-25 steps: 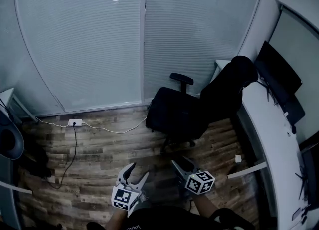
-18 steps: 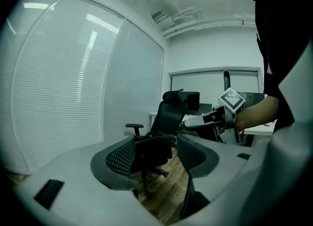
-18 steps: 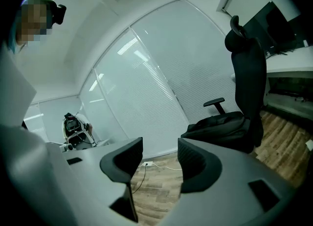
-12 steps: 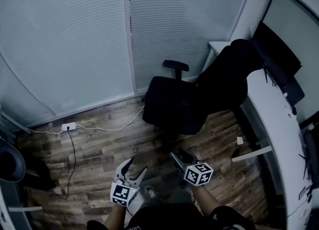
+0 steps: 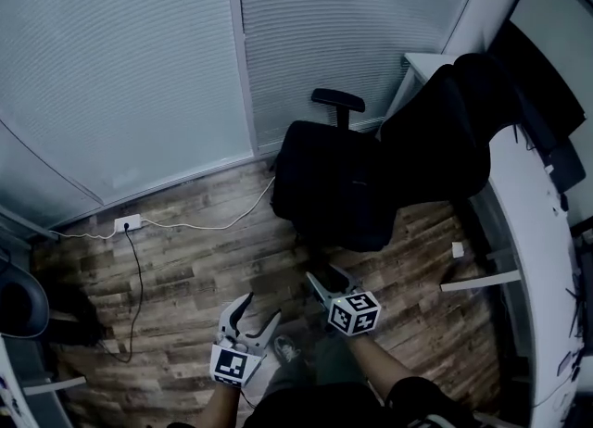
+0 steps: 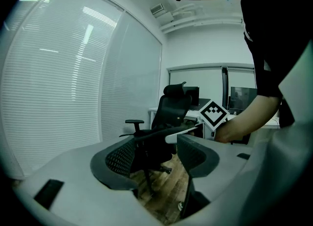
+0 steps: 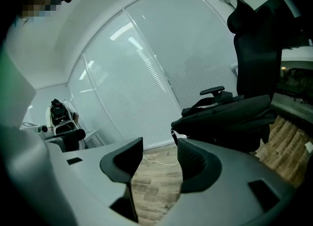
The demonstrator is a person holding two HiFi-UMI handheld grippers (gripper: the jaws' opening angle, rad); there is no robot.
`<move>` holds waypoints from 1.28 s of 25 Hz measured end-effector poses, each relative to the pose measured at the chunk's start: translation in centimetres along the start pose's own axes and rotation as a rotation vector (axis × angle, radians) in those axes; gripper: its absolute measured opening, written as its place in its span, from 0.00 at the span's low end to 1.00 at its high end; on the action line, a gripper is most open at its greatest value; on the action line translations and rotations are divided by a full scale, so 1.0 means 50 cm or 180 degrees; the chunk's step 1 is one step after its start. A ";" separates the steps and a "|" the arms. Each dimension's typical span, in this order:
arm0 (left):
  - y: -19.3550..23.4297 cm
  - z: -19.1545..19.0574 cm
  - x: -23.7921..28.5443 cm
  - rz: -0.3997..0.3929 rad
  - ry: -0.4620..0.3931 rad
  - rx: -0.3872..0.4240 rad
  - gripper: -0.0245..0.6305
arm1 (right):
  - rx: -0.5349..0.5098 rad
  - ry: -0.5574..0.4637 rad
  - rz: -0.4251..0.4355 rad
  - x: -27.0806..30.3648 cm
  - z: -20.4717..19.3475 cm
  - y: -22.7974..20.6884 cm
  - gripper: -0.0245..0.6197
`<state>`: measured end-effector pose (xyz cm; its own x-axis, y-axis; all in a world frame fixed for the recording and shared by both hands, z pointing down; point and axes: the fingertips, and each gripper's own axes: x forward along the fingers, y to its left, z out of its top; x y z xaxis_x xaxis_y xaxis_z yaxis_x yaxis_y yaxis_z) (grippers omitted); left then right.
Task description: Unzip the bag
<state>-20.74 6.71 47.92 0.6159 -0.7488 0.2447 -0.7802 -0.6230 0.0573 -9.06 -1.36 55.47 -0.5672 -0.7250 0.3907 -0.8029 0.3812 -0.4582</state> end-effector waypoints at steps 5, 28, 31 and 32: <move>0.013 0.000 0.044 0.0061 -0.0093 -0.0107 0.45 | -0.0054 0.0055 -0.0070 0.092 -0.017 -0.039 0.35; 0.054 -0.113 0.127 0.0111 0.0158 -0.0271 0.45 | -0.0168 -0.0155 -0.0126 0.293 -0.045 -0.107 0.25; 0.058 -0.108 0.134 0.0103 0.0124 -0.0266 0.45 | -0.0182 -0.0171 -0.0123 0.292 -0.042 -0.109 0.16; 0.058 -0.109 0.136 0.0104 0.0130 -0.0273 0.45 | -0.0187 -0.0172 -0.0094 0.291 -0.041 -0.108 0.15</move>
<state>-19.41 1.04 55.03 0.5863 -0.7575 0.2871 -0.8074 -0.5753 0.1309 -13.35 -12.82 65.27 -0.5337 -0.7657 0.3591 -0.8295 0.3911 -0.3988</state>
